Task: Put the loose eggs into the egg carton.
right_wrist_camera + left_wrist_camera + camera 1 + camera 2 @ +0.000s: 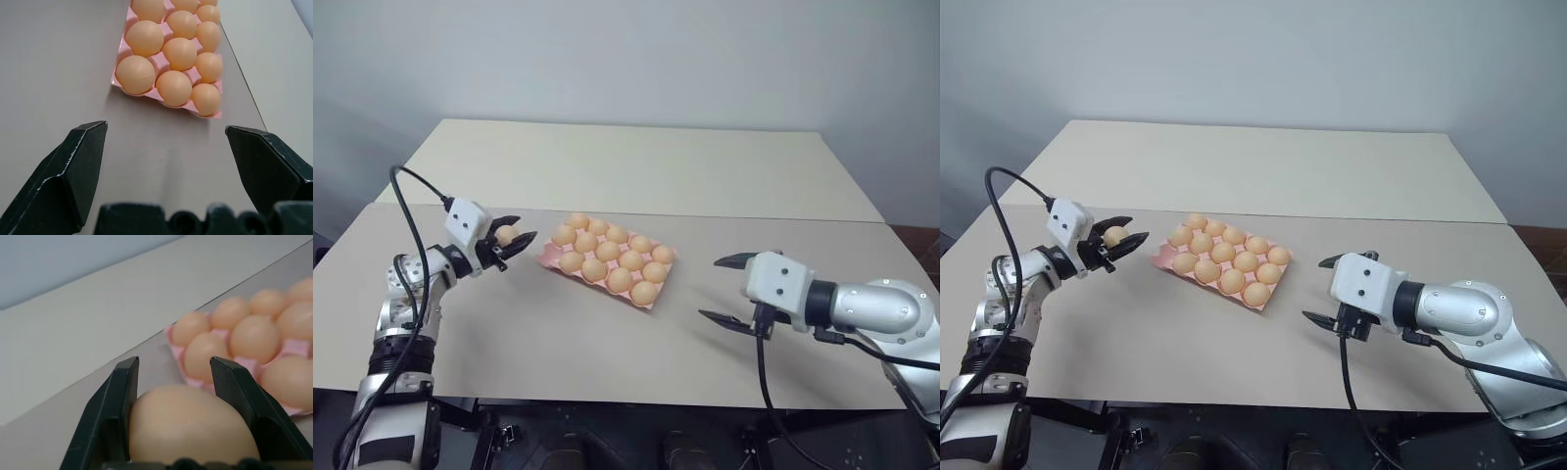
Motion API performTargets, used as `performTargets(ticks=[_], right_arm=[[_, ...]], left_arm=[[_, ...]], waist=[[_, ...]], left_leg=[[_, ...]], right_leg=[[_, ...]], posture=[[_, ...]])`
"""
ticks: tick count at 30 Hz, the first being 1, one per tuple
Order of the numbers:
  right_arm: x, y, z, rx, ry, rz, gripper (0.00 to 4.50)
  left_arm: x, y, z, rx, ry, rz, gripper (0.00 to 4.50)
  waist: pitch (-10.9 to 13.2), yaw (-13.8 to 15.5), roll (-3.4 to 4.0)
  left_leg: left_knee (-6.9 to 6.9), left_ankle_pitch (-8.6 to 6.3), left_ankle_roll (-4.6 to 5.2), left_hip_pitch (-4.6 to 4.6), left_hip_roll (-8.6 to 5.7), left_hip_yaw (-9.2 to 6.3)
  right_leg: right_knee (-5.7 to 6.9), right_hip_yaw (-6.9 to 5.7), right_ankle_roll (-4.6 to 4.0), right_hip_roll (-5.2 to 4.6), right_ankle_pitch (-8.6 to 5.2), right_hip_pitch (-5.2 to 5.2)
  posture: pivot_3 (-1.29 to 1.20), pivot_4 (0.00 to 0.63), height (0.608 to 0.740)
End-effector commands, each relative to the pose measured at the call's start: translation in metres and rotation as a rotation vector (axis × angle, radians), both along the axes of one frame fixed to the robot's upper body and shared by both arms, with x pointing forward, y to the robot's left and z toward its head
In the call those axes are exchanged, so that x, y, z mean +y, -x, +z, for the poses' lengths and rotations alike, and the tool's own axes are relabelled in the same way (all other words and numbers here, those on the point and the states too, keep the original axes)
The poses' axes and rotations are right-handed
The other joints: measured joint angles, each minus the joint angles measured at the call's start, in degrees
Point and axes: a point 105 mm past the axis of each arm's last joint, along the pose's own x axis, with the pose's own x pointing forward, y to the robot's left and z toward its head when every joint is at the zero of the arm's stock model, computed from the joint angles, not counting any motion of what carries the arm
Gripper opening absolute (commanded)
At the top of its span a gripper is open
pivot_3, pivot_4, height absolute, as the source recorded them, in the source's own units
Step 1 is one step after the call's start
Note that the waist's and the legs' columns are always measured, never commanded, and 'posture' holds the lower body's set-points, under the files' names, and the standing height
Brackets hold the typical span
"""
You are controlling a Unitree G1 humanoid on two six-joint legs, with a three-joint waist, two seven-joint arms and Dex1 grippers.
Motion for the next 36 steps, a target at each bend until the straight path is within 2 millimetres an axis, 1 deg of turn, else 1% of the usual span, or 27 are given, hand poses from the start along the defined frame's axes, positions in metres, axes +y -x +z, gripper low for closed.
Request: performTargets(ticks=[1, 9, 12, 15, 16, 17, 18, 21, 23, 27, 29, 33, 36], right_arm=[[0.002, 0.002, 0.007, -0.054, 0.000, -0.002, 4.50], [-0.003, 0.004, 0.006, -0.060, 0.016, -0.032, 4.50], [-0.003, 0.005, 0.005, -0.053, 0.009, -0.049, 4.50], [-0.005, 0.007, 0.004, -0.050, 0.021, -0.055, 4.50], [-0.006, 0.007, 0.004, -0.051, 0.023, -0.061, 4.50], [-0.008, 0.007, 0.005, -0.051, 0.022, -0.066, 4.50], [-0.009, 0.008, 0.005, -0.051, 0.023, -0.071, 4.50], [-0.010, 0.007, 0.005, -0.052, 0.025, -0.078, 4.50], [-0.010, 0.007, 0.005, -0.053, 0.023, -0.078, 4.50], [-0.010, 0.006, 0.004, -0.054, 0.021, -0.078, 4.50], [-0.010, 0.005, 0.004, -0.056, 0.022, -0.078, 4.50], [-0.009, 0.004, 0.004, -0.058, 0.021, -0.075, 4.50], [-0.010, 0.004, 0.003, -0.059, 0.025, -0.076, 4.50]], left_arm=[[-0.011, 0.004, 0.007, -0.018, 0.015, -0.078, 2.31], [-0.022, -0.010, -0.003, 0.007, -0.003, -0.099, 2.31], [-0.026, -0.014, -0.004, 0.001, 0.051, -0.119, 2.31], [-0.030, -0.010, -0.006, 0.016, 0.052, -0.172, 3.02], [-0.029, -0.011, -0.006, 0.014, 0.054, -0.167, 3.38], [-0.027, -0.012, -0.005, 0.011, 0.061, -0.152, 3.75], [-0.025, -0.013, -0.004, 0.002, 0.064, -0.138, 3.96], [-0.019, -0.014, -0.001, -0.035, 0.062, -0.103, 3.96], [-0.013, -0.013, 0.006, -0.049, 0.081, -0.088, 3.96], [0.004, -0.005, 0.016, -0.076, 0.087, -0.064, 3.96], [0.014, 0.000, 0.019, -0.082, 0.059, -0.040, 3.96], [0.037, 0.022, 0.015, -0.037, -0.039, -0.018, 3.96], [0.044, 0.040, 0.012, 0.007, -0.082, -0.045, 3.96]], waist=[[0.0, 0.0, 0.00], [0.0, 0.0, 0.00], [0.0, 0.0, 0.00], [0.0, -0.2, 0.00], [0.0, -0.2, 0.00], [0.0, -0.2, 0.00], [0.0, -0.1, 0.00], [0.0, -0.1, 0.00], [0.0, -0.1, 0.00], [0.0, -0.2, 0.00], [0.0, -0.4, 0.00], [0.0, -0.5, 0.01], [0.0, -0.3, 0.01]], left_leg=[[0.00, 0.00, 0.00, 0.02, 0.00, 0.00], [0.01, 0.00, 0.01, 0.00, -0.01, 0.00], [0.01, 0.00, 0.01, -0.01, -0.01, 0.00], [0.01, 0.00, 0.01, -0.01, -0.01, 0.00], [0.01, 0.00, 0.01, -0.02, -0.01, 0.00], [0.01, 0.00, 0.01, -0.02, -0.01, 0.00], [0.01, 0.00, 0.01, -0.02, -0.01, -0.01], [0.02, 0.00, 0.01, 0.00, -0.01, -0.01], [0.01, 0.00, 0.01, 0.00, -0.01, -0.02], [0.01, 0.00, 0.01, -0.02, -0.01, -0.02], [0.00, 0.00, 0.01, -0.02, 0.00, -0.02], [0.00, 0.00, 0.01, 0.02, 0.00, -0.01], [-0.01, 0.00, 0.01, 0.02, 0.02, 0.00]], right_leg=[[0.00, 0.01, 0.00, 0.00, 0.00, 0.02], [-0.02, 0.00, 0.00, 0.01, 0.00, 0.02], [-0.03, 0.00, 0.00, 0.01, 0.00, 0.00], [-0.02, 0.00, 0.00, 0.02, 0.00, 0.00], [-0.02, 0.00, 0.00, 0.02, 0.00, -0.01], [-0.02, 0.01, 0.00, 0.02, 0.00, -0.01], [-0.02, 0.01, 0.00, 0.02, 0.00, 0.00], [-0.02, 0.01, 0.00, 0.01, 0.00, 0.02], [-0.02, 0.00, 0.00, 0.02, 0.00, 0.01], [-0.03, 0.00, 0.00, 0.02, 0.00, 0.00], [-0.02, 0.01, 0.00, 0.02, 0.00, -0.02], [-0.01, 0.03, 0.00, 0.02, 0.00, 0.00], [-0.02, 0.03, 0.00, 0.01, 0.00, -0.01]], posture=[[0.00, 0.150, 0.740], [0.00, 0.150, 0.740], [0.00, 0.150, 0.740], [0.00, 0.150, 0.740], [0.00, 0.150, 0.740], [0.00, 0.150, 0.740], [0.00, 0.150, 0.740], [0.00, 0.150, 0.740], [0.00, 0.150, 0.740], [0.00, 0.150, 0.740], [0.00, 0.150, 0.740], [0.00, 0.150, 0.740], [0.00, 0.150, 0.740]])
